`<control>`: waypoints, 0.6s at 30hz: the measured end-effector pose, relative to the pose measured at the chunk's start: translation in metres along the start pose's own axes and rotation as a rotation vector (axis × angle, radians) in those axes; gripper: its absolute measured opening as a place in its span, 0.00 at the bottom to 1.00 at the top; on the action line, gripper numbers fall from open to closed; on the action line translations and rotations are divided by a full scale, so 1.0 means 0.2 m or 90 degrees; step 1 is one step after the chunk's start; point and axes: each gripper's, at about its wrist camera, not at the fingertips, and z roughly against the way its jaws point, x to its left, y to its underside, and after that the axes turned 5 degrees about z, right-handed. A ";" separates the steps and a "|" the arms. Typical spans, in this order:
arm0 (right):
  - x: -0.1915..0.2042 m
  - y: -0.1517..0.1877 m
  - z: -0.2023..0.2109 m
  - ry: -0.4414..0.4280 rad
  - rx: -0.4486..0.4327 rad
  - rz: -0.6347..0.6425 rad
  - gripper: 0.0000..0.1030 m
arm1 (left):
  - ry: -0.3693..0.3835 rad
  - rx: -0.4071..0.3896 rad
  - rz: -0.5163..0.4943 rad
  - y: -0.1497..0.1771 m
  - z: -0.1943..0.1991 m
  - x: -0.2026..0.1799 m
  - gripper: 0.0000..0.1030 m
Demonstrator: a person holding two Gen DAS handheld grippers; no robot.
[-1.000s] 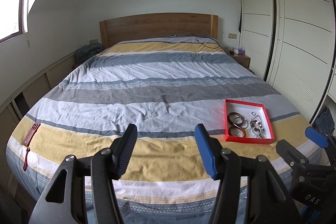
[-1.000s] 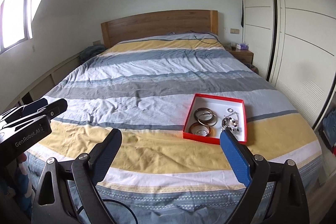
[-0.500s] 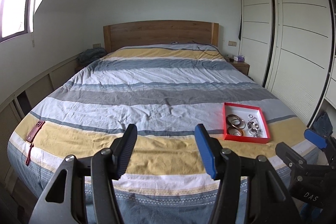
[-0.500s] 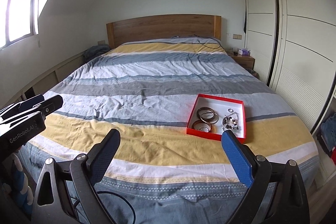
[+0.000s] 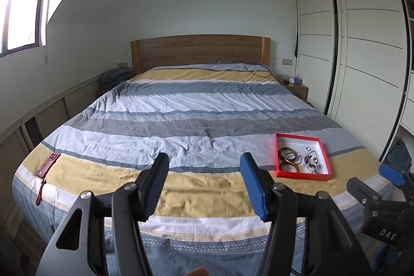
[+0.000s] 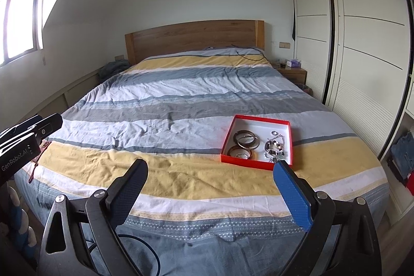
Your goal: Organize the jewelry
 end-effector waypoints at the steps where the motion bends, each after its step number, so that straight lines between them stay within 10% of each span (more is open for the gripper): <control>1: 0.00 0.00 0.00 0.001 0.000 -0.001 0.94 | 0.003 -0.005 0.002 0.00 0.01 0.00 0.54; 18: -0.02 0.04 -0.03 0.014 0.023 -0.004 0.94 | 0.004 0.007 0.003 0.05 -0.04 0.04 0.62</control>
